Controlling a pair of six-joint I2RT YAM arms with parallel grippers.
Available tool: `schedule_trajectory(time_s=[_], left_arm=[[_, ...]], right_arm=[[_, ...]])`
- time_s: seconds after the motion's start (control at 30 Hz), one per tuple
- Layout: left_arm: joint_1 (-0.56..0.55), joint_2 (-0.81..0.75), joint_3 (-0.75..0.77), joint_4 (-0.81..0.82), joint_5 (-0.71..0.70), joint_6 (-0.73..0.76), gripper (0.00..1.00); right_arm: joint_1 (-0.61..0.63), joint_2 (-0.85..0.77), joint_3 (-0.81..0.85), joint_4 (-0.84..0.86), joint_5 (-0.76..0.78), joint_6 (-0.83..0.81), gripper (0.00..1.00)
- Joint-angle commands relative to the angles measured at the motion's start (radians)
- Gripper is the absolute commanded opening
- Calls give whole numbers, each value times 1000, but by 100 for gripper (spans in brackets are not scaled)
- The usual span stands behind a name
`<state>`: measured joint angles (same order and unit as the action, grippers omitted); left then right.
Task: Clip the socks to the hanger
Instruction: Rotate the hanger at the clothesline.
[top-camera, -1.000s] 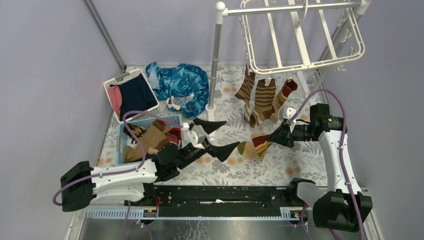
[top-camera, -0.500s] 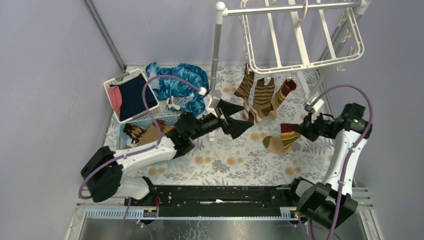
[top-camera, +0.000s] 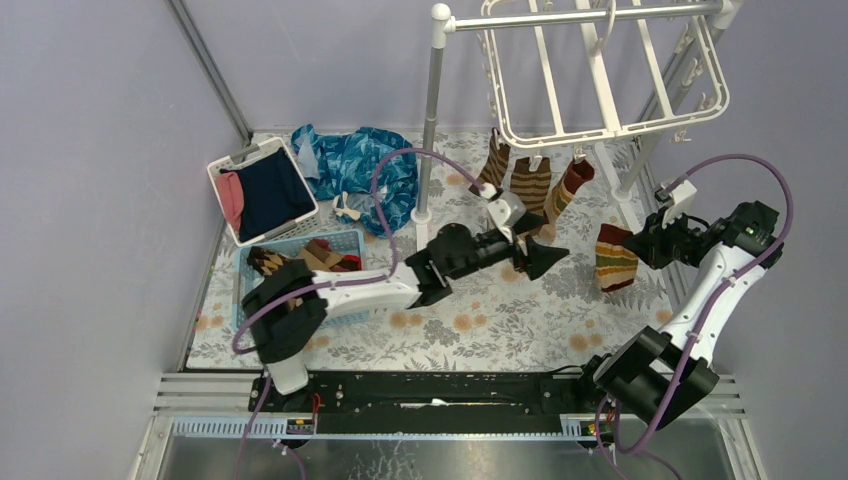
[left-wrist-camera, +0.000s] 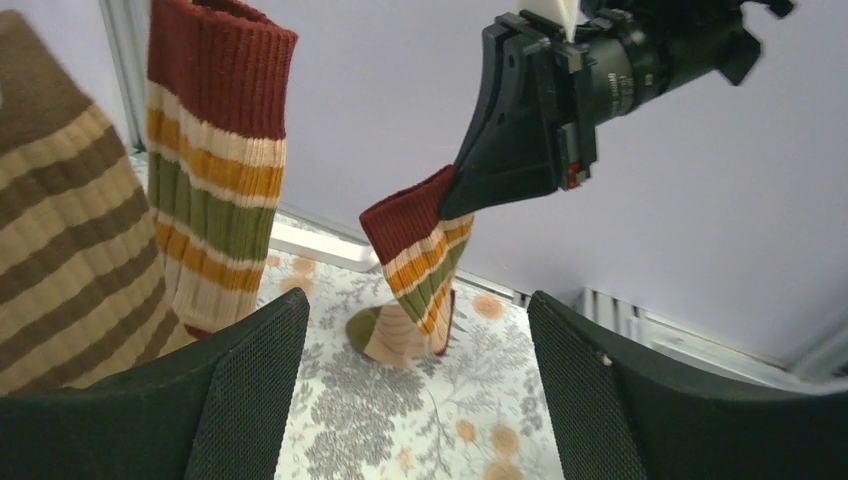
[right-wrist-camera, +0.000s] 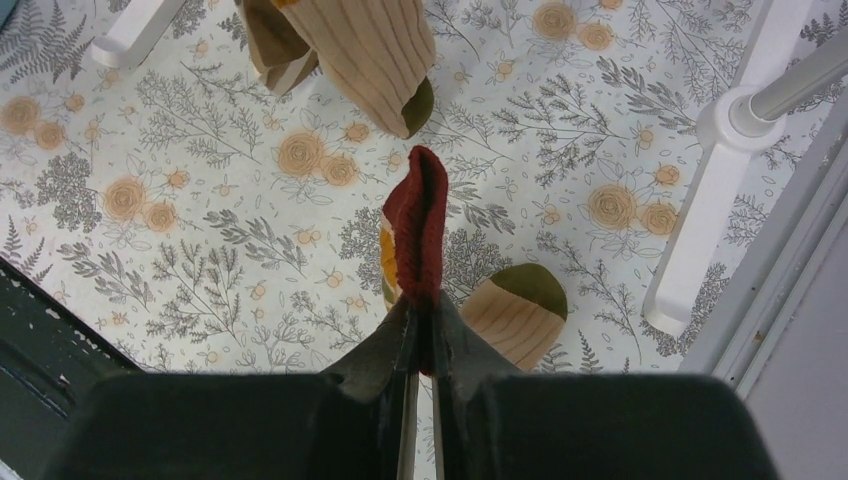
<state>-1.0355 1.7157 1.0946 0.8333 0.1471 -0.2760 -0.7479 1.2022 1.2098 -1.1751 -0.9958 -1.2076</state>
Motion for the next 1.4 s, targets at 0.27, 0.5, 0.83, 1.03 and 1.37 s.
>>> schedule_trajectory(time_s=[0.27, 0.5, 0.83, 1.03, 1.37], left_arm=[[-80, 286, 296, 30, -497, 134, 82], [-84, 367, 394, 48, -592, 193, 74], [-79, 383, 428, 71, -634, 268, 26], [-55, 337, 361, 100, -623, 249, 14], [-82, 205, 153, 272, -504, 209, 80]], right_arm=[[-5, -27, 7, 110, -71, 145, 0], [-5, -23, -6, 105, -82, 134, 0], [-5, -14, -12, 89, -101, 113, 0], [-5, -5, -9, 85, -111, 111, 0], [-5, 14, -11, 82, -135, 109, 0]])
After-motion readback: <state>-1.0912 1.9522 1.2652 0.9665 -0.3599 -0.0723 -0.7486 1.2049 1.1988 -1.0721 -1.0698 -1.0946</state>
